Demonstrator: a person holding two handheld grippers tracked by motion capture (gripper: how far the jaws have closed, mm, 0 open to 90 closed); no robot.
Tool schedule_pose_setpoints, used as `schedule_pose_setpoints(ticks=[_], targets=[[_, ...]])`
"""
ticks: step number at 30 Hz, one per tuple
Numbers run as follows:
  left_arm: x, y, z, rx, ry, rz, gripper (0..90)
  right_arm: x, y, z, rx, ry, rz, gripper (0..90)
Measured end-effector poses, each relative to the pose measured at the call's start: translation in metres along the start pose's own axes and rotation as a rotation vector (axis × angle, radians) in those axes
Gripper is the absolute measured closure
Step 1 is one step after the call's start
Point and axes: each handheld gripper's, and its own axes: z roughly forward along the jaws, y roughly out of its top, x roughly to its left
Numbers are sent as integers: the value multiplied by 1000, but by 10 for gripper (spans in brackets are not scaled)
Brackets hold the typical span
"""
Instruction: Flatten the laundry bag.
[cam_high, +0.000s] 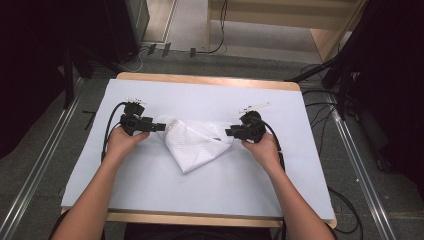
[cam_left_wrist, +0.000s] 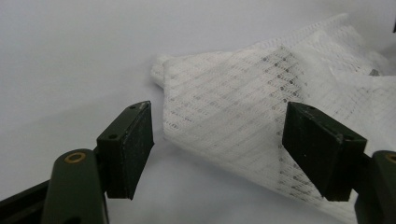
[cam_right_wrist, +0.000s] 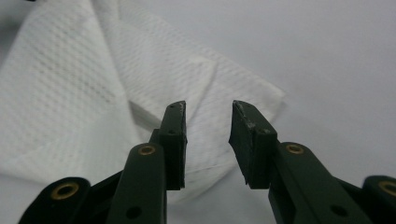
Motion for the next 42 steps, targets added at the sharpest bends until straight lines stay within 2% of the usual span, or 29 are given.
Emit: schedule_pose_setpoints(ticks=[3, 6, 8, 10, 14, 16, 19, 23, 30, 35, 37, 42], targets=[[2, -3, 6, -1, -31, -29, 318, -13, 1, 8, 13, -33, 15, 642], [1, -3, 9, 7, -14, -10, 353, -23, 3, 16, 25, -51, 33, 633], [1, -3, 10, 4, -14, -5, 382, -26, 5, 20, 26, -53, 28, 627], [1, -3, 11, 1, -23, -10, 429, -28, 7, 25, 26, -66, 24, 610], [1, -3, 15, 21, -11, -11, 509, -30, 9, 37, 32, -77, 27, 604], [1, -4, 19, 32, -15, -22, 544, -30, 9, 39, 7, -80, 31, 613], [1, -5, 22, 46, -3, -9, 591, -29, 8, 40, -4, -82, 39, 619], [3, -7, 22, 41, -8, -17, 688, -25, 8, 41, 0, -117, 22, 711], [4, -9, 23, 46, -7, -10, 892, -20, 8, 42, 19, -106, 1, 880], [4, -9, 22, 53, -25, -15, 900, -22, 8, 41, 26, -87, 17, 894], [3, -8, 18, 33, -34, -26, 900, -22, 8, 41, 27, -83, 25, 895], [2, -5, 7, -7, -48, -24, 900, -28, 7, 36, 23, -83, 44, 896]])
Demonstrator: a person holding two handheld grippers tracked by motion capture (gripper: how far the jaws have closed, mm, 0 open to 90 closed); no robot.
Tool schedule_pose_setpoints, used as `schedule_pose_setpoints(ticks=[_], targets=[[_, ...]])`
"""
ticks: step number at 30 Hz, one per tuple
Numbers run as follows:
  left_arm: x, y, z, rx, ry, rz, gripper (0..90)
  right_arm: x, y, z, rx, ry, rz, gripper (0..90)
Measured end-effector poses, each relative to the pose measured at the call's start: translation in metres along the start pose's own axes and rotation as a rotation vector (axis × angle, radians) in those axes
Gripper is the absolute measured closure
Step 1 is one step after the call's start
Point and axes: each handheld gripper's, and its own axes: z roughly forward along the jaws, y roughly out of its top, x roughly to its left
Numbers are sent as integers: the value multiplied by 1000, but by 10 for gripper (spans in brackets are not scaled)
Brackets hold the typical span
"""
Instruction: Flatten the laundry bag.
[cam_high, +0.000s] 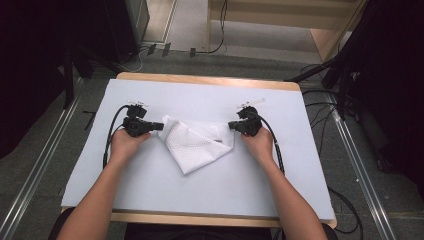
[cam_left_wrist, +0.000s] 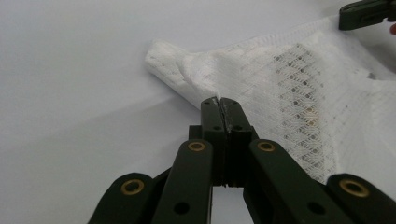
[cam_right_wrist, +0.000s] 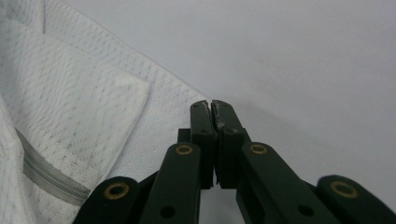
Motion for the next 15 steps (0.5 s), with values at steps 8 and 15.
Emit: schedule_pose_setpoints(ticks=[8, 15], targets=[[-3, 2, -20, -71, -13, 3, 900, -17, -2, -12, -17, -33, 47, 896], [1, 1, -38, -118, -9, -13, 900, -36, -7, -25, -40, -60, 102, 895]])
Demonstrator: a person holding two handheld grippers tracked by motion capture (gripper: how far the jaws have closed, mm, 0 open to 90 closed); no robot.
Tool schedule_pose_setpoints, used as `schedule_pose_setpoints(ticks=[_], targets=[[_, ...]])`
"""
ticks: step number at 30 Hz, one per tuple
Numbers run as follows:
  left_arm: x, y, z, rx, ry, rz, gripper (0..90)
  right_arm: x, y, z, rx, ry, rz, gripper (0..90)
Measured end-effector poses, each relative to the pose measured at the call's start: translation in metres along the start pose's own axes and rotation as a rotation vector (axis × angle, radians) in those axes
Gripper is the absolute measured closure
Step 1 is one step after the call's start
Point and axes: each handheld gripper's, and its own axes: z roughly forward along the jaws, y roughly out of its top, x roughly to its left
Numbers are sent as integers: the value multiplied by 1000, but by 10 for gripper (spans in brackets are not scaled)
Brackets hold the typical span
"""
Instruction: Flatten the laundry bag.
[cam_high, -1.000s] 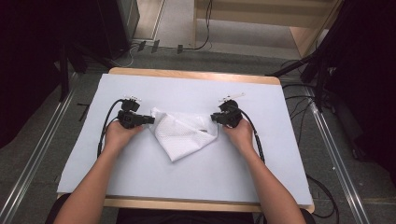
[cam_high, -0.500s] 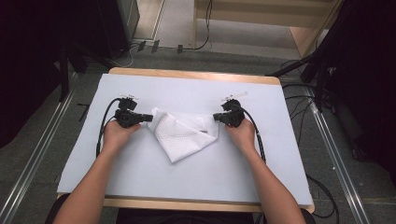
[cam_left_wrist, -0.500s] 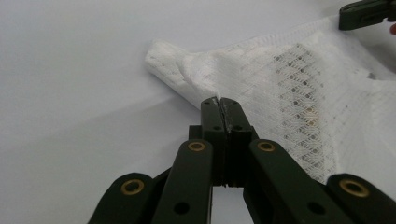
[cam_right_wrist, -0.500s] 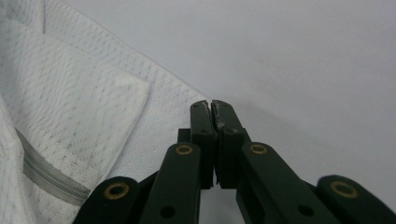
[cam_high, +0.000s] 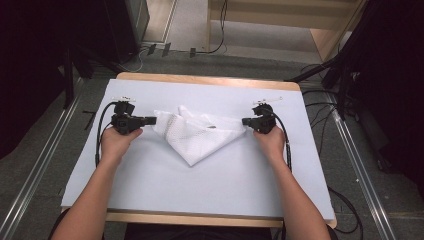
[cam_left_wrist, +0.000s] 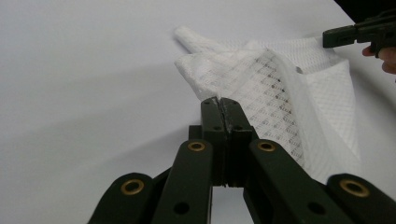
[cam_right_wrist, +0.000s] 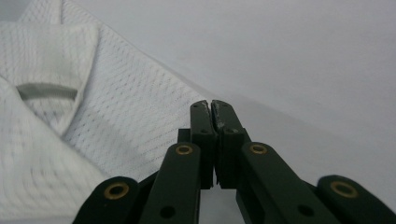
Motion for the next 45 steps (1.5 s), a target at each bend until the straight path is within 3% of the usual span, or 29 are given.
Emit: schedule_pose_setpoints(ticks=[7, 11, 14, 18, 21, 25, 29, 34, 45], targets=[[0, -3, -16, -22, -20, -15, 900, -14, -3, -15, -24, -27, 28, 896], [-8, -4, -19, -10, -35, 1, 900, -19, -7, -24, -37, -32, 37, 895], [-17, -5, -20, -9, -63, -5, 900, -21, -10, -29, -30, -61, 24, 896], [-32, -10, -19, 22, -64, 40, 900, -23, -16, -31, -6, -72, 26, 884], [-40, -16, -23, 29, -64, 58, 900, -25, -17, -30, -13, -61, 36, 785], [-46, -22, -32, 28, -74, 72, 900, -19, -13, -37, -67, -72, 28, 699], [-50, -27, -37, 28, -91, 77, 900, -10, -8, -43, -104, -44, 7, 738], [-54, -31, -39, 36, -100, 73, 899, 9, -2, -42, -99, 9, -30, 858], [-57, -42, -43, 76, -91, 83, 887, 28, 3, -15, -23, 47, -77, 883]])
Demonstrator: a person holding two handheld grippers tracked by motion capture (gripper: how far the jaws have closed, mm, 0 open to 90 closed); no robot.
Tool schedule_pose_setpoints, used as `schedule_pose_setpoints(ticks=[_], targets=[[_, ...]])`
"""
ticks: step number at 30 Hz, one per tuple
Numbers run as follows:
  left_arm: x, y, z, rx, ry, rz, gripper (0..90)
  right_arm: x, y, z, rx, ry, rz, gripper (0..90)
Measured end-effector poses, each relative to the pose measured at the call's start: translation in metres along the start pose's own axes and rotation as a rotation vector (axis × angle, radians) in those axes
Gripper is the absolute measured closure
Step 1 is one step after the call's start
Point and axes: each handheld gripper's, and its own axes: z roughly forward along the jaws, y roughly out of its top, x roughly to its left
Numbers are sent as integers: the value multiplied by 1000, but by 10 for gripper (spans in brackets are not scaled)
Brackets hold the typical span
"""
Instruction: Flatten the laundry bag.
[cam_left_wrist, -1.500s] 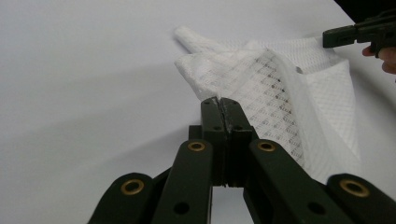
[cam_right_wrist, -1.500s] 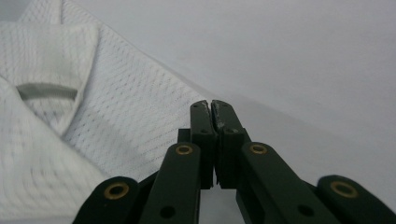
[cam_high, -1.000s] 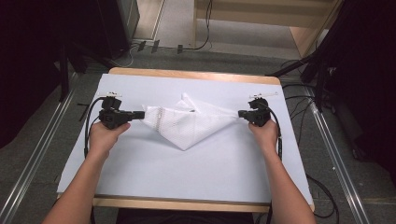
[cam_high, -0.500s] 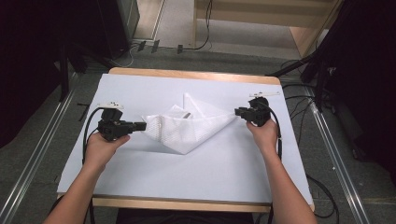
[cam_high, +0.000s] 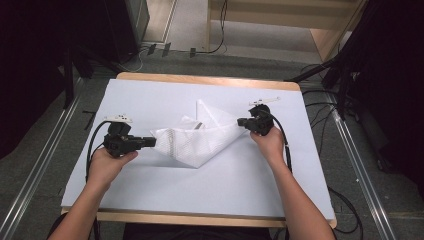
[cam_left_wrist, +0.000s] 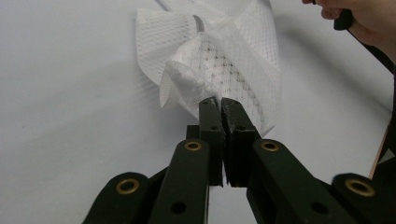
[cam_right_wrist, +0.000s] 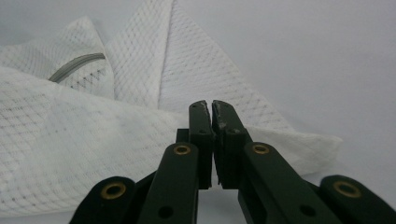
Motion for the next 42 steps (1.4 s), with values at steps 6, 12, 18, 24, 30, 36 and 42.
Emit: schedule_pose_setpoints(ticks=[6, 12, 18, 24, 30, 36, 42], targets=[[-2, -12, -1, 28, -7, -10, 874, 7, 3, 12, 27, 17, -19, 883], [-1, -17, -5, 24, -10, -17, 790, 12, 2, 25, 65, 25, -31, 884], [2, -9, -16, -23, -4, -1, 670, 14, 4, 24, 59, 36, -40, 887], [8, 14, -16, -24, -3, 8, 641, 15, 3, 25, 68, 46, -42, 889], [22, 36, 7, 4, 13, 25, 644, 17, 3, 26, 77, 51, -46, 889], [39, 45, 38, 51, 1, 6, 647, 17, 2, 25, 81, 51, -52, 884], [47, 52, 60, 94, 15, 16, 647, 15, -1, 20, 76, 45, -41, 868]])
